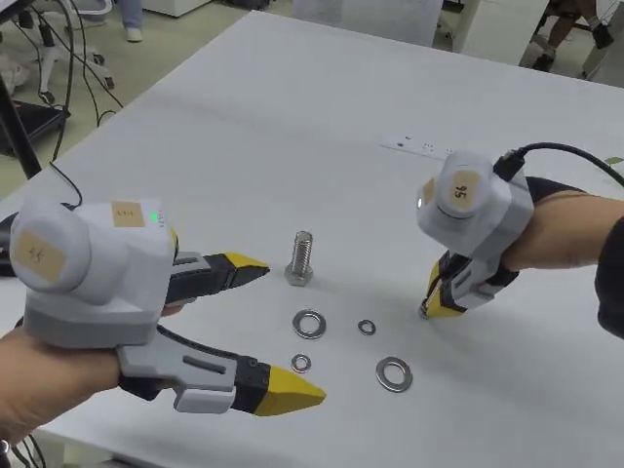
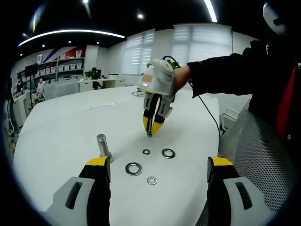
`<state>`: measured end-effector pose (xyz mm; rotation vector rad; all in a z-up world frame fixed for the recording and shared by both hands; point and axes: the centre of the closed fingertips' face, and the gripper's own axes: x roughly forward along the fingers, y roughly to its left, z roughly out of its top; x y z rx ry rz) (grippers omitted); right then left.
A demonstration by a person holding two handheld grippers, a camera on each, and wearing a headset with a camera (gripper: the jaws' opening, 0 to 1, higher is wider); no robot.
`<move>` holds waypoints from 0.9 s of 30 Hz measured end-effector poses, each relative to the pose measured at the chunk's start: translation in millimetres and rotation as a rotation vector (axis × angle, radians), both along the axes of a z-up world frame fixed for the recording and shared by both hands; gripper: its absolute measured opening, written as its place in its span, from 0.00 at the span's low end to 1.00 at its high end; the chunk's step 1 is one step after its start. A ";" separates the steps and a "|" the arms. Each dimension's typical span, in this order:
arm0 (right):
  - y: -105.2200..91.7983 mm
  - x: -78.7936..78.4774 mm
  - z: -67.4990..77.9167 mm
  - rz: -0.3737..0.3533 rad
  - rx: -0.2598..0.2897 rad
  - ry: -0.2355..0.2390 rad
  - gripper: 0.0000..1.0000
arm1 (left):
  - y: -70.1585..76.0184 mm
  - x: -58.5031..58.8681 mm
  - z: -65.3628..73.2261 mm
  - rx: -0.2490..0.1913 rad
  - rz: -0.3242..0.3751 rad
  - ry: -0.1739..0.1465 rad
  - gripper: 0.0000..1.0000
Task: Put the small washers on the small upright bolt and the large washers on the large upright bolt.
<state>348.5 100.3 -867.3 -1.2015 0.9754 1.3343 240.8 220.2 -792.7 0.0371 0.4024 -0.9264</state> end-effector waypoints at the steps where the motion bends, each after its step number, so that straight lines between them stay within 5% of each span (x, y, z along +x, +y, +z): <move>1: 0.3 0.2 -0.3 0.001 0.000 -0.001 0.14 | 0.1 0.0 0.0 0.000 0.000 0.000 0.85; 18: 0.9 2.2 -2.9 -0.004 -0.001 0.000 0.15 | 1.3 0.5 -0.7 0.000 0.004 0.001 0.85; 27: 0.0 4.7 -1.1 -0.022 0.010 -0.004 0.25 | 0.2 1.3 -1.1 0.000 0.003 0.001 0.85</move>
